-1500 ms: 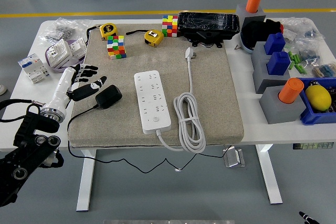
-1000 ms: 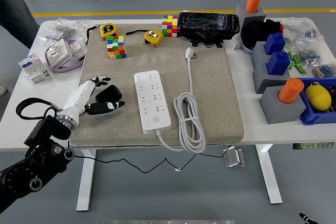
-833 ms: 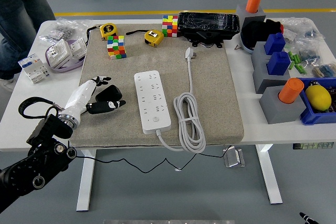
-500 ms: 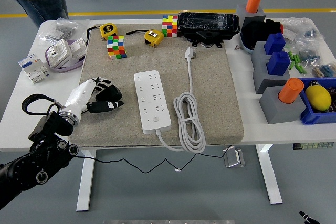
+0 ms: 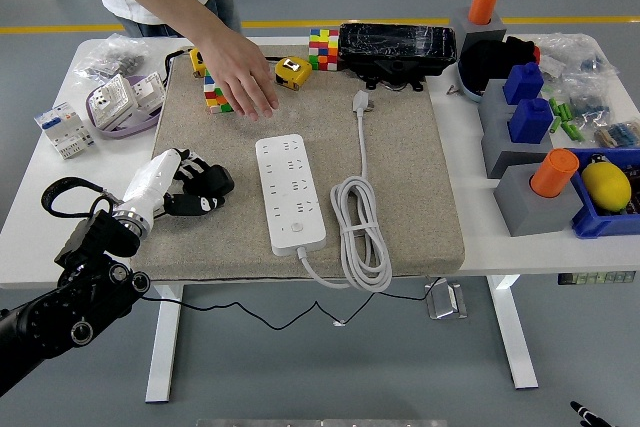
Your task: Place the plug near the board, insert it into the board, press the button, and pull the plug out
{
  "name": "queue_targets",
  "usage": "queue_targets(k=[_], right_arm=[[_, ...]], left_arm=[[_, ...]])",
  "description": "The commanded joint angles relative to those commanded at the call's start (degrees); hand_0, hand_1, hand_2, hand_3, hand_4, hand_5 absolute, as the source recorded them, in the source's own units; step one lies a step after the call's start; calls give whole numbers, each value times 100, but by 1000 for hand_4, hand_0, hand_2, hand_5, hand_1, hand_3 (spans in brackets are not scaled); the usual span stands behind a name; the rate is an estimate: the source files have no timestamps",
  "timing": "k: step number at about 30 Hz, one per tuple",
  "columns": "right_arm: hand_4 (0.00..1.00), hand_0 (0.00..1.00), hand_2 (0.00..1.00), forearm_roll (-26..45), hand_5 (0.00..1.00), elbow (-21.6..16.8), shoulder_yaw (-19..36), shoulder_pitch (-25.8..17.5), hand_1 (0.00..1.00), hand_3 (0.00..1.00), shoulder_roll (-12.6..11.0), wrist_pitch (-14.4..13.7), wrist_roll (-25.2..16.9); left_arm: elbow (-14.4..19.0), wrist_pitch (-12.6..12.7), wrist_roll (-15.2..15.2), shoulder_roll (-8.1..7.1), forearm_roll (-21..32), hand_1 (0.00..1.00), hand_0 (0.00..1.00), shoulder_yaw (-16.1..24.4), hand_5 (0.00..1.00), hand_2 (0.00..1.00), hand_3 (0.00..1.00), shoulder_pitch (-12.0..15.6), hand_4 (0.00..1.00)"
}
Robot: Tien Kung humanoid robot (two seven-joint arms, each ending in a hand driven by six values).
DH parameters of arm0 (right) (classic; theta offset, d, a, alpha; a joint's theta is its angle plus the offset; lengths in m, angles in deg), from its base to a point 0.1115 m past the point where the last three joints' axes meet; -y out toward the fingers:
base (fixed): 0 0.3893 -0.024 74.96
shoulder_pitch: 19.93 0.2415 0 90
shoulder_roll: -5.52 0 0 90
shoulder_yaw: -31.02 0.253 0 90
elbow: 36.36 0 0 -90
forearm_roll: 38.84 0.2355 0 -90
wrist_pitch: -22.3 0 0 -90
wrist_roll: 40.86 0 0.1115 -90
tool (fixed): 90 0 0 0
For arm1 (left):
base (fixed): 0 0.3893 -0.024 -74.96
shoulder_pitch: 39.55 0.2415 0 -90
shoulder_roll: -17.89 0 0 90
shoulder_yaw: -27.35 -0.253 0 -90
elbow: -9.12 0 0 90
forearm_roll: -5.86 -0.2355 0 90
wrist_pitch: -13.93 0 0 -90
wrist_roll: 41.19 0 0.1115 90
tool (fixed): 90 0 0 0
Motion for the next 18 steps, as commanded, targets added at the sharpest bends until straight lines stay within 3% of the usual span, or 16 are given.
queue_targets(k=[8, 18], right_arm=[[946, 612, 652, -1, 499, 0, 0, 1, 641, 552, -1, -3, -3], [944, 612, 650, -11, 496, -1, 5, -12, 641, 552, -6, -3, -3]], left_arm=[[54, 45, -112, -4, 139, 369, 375, 20, 51, 431, 537, 6, 755], [734, -381, -283, -134, 706, 366, 361, 143, 22, 416, 532, 8, 725]])
